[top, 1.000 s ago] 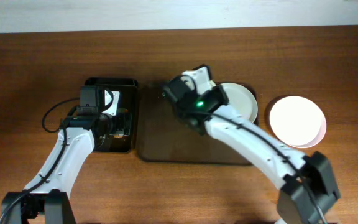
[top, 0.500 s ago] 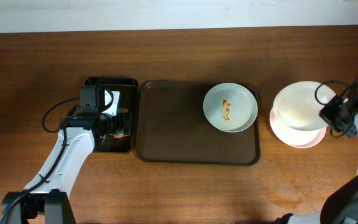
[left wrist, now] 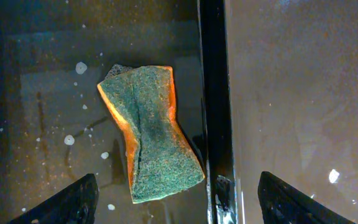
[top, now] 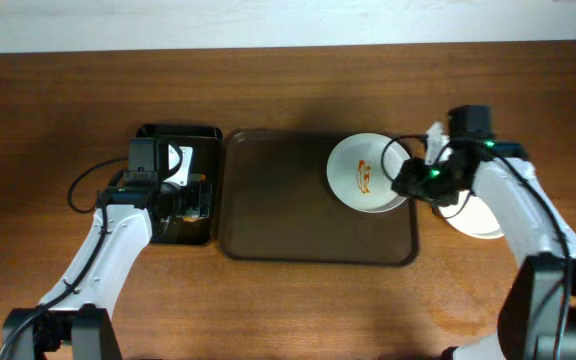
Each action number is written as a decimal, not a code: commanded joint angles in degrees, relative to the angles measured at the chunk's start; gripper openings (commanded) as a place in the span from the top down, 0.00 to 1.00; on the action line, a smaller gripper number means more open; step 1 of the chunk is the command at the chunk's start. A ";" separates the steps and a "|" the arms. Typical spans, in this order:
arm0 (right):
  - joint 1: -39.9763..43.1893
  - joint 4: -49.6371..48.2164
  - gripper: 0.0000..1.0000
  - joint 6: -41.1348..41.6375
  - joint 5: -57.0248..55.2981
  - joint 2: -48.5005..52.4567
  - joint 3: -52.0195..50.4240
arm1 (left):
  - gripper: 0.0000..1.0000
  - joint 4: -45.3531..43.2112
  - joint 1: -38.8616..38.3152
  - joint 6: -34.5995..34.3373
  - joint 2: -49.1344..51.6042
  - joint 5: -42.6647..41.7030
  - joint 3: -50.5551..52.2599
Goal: Clean dirty plates on tray and stack at the side
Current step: 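Grasp the last ketchup plate with the right gripper and pull it to center, then grasp the sponge again with the left gripper and lift it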
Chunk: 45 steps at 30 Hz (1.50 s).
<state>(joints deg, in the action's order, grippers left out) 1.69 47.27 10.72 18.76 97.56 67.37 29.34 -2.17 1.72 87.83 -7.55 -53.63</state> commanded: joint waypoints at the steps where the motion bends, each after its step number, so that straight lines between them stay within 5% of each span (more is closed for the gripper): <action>1: -2.08 -0.15 0.49 5.38 -3.21 5.18 -0.74 | 0.21 -0.09 0.09 -0.44 -0.85 -0.66 -0.48; 5: -2.08 -1.36 0.53 10.25 -4.76 9.68 -0.74 | 0.21 -0.11 0.09 -0.44 -0.85 -0.68 -0.48; 7: -2.14 -2.89 0.79 11.69 -4.02 10.75 -0.74 | 0.26 -0.20 0.09 -0.42 -0.85 -2.25 -0.48; 12: -8.74 -3.39 0.96 12.33 -4.04 10.93 -0.74 | 0.45 -3.63 -1.14 -0.42 -0.85 -18.14 -0.48; 16: -12.57 -3.34 0.96 12.33 -4.09 10.93 -0.74 | 0.48 -3.56 -7.30 -0.44 -0.85 -14.47 -0.48; 20: -12.55 -3.15 0.96 12.31 -4.26 10.93 -0.74 | 0.40 -1.62 -6.16 -10.71 -0.85 8.37 -0.48; 24: -12.57 -3.15 0.96 12.31 -4.24 10.93 -0.74 | 0.39 -0.94 -5.16 -12.85 -0.74 18.58 -0.46; 28: -12.57 -2.86 0.96 12.28 -4.22 10.93 -0.74 | 0.44 -0.79 -5.16 -16.72 4.37 17.90 -0.39; 33: -12.57 -2.71 0.96 12.28 -4.22 10.93 -0.74 | 0.82 -5.33 -5.16 -16.72 8.81 14.45 -0.42; 35: -12.57 -2.73 0.96 12.31 -4.22 10.93 -0.74 | 0.61 -5.27 -5.16 -16.72 8.92 13.81 -0.42; 36: -12.57 -2.73 0.96 12.31 -4.22 10.93 -0.74 | 0.71 -5.29 -5.16 -16.72 9.03 13.84 -0.42; 38: -12.57 -2.73 0.96 12.31 -4.22 10.93 -0.74 | 0.63 -5.84 -5.16 -16.72 9.75 14.84 -0.42; 41: -12.57 -2.71 0.96 12.31 -4.22 10.93 -0.74 | 0.70 -7.15 -5.16 -16.70 12.55 14.43 -0.42; 43: -12.57 -2.71 0.96 12.31 -4.22 10.93 -0.74 | 0.84 -8.17 -5.16 -16.70 12.57 14.43 -0.42; 44: -12.57 -2.71 0.96 12.28 -4.22 10.93 -0.74 | 1.00 -8.11 -5.16 -16.70 12.57 14.43 -0.42; 45: -12.57 -2.71 0.96 12.28 -4.22 10.93 -0.74 | 1.00 -8.09 -5.16 -16.70 12.50 14.29 -0.50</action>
<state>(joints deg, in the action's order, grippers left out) -10.70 44.49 22.70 15.03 107.96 67.16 21.37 -7.46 -14.83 99.79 7.05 -53.63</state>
